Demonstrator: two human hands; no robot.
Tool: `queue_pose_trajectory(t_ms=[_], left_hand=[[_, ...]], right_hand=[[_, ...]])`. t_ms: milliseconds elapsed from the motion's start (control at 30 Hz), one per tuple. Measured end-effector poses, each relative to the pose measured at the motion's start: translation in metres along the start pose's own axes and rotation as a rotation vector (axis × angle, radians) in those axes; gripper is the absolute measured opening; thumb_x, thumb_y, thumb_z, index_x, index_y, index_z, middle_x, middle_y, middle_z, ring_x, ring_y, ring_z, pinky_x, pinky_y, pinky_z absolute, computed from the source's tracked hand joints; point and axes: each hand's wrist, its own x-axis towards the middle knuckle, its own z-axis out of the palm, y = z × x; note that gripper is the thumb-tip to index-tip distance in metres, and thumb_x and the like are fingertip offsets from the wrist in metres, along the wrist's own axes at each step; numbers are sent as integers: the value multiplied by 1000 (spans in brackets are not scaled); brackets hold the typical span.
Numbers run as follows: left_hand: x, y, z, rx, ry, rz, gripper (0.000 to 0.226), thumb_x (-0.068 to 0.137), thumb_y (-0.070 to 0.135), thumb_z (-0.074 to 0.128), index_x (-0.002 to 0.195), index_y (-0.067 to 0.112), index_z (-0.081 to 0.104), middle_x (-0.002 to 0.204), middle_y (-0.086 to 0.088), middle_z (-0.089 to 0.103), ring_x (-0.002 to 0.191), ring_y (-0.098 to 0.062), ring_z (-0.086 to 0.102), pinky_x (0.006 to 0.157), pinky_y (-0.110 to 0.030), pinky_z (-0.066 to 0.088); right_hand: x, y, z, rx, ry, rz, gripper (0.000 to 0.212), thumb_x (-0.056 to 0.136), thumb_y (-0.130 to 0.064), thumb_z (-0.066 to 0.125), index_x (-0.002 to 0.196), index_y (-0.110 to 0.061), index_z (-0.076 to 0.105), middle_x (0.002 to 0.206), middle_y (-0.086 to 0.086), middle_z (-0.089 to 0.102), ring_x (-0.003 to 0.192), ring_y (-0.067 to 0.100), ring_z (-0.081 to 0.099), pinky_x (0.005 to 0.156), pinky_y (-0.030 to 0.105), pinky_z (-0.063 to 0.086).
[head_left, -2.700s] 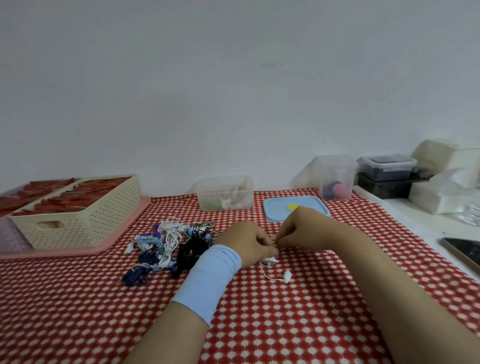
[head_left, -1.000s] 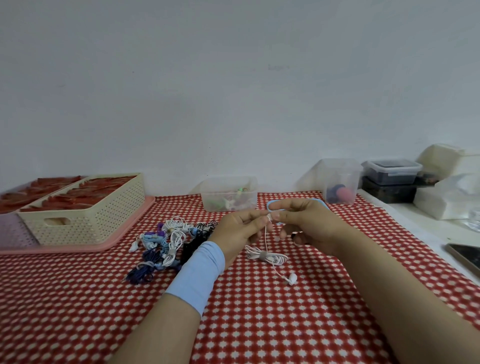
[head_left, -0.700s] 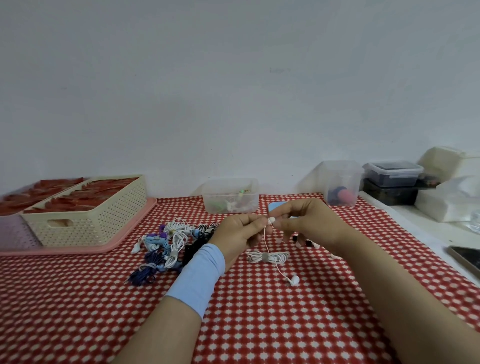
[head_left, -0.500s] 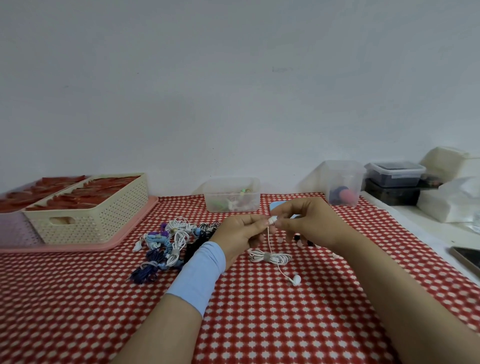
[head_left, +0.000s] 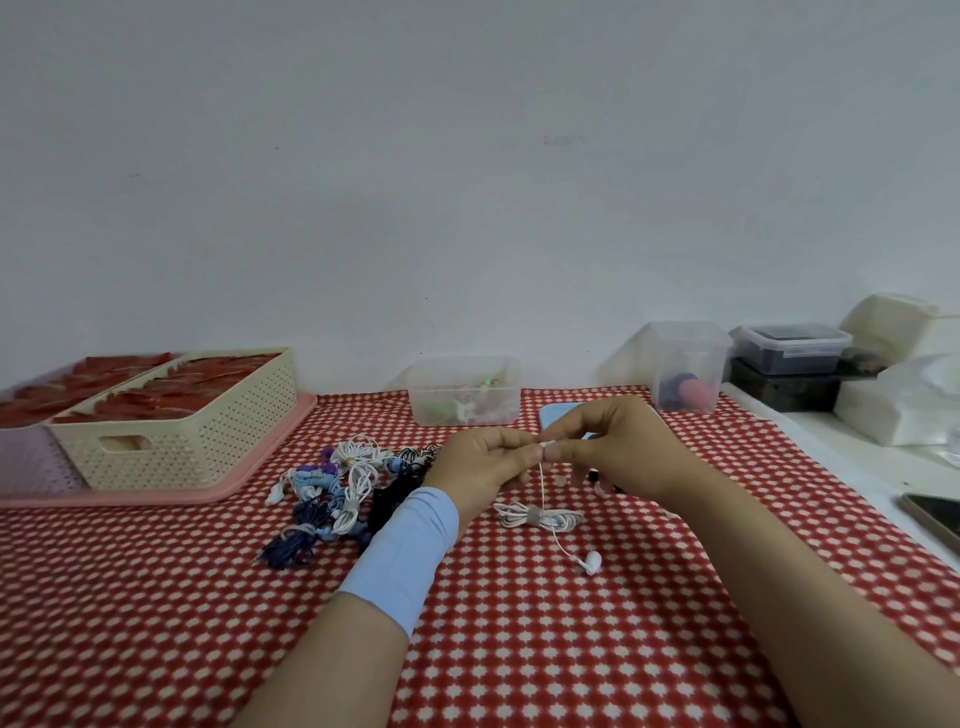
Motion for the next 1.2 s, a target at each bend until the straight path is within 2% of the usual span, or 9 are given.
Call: queue_pose_trajectory(t_ms=[133,233,333,567,733,900,1033,1133,1200], left_hand=[[-1,-1,-1,-119,-24,-11,12,89,17,71,99,16,77,75,-2,69,69,-13,56,75,-29,52],[-3,2,-2,-224,-80,-24,13,86,20,73,98,19,78,84,-2,74,72,-14,54,77,-32,49],[-3,3,-3,-270,-117,-33,11,88,15,70,96,18,78,86,-5,75,81,-21,55,77,-31,48],[-2,-3,-6,-133,-184,-5,10,86,19,73,94,17,79,90,-10,74,80,-20,59,82,-36,51],[-3,-1,-5,-236,-196,-29,27,67,33,77,89,17,79,84,-7,72,75,-17,56,76,-30,50],[-1,-2,-7,-100,-147,26,22,81,26,76,99,13,78,92,-6,76,82,-15,65,88,-36,55],[-1,1,-6,-132,-114,22,19,86,18,72,103,9,76,86,-6,74,75,-16,59,78,-32,52],[-1,3,-4,-155,-96,30,17,87,17,73,102,9,76,91,-14,74,80,-22,60,82,-38,50],[-2,4,-4,-90,-85,54,17,86,17,73,102,9,76,92,-13,76,78,-14,64,81,-31,53]], right_hand=[[-1,-3,-1,119,-40,84,22,87,-22,77,108,-21,75,87,0,78,68,20,71,52,28,50],[-2,-4,-6,372,-141,213,21,95,-26,64,109,-16,76,101,9,77,72,21,67,56,28,44],[-2,1,-7,442,-215,265,27,87,-27,68,109,-13,76,108,12,75,73,18,66,55,24,43],[1,9,-2,443,-251,340,25,74,-24,74,96,-11,76,90,9,73,62,13,66,41,17,35],[0,9,-3,495,-246,342,22,75,-21,72,95,-15,77,89,6,76,66,13,70,41,17,36],[1,9,1,469,-213,343,23,74,-22,74,94,-13,78,91,10,75,63,14,69,38,17,32],[3,8,2,485,-178,303,31,73,-24,75,101,-10,75,94,12,74,63,16,68,39,19,32],[2,7,0,542,-194,299,30,79,-22,71,105,-8,73,93,10,75,64,15,68,39,18,33],[2,8,0,537,-189,315,22,84,-17,68,104,-8,72,91,9,74,62,14,68,38,17,32]])
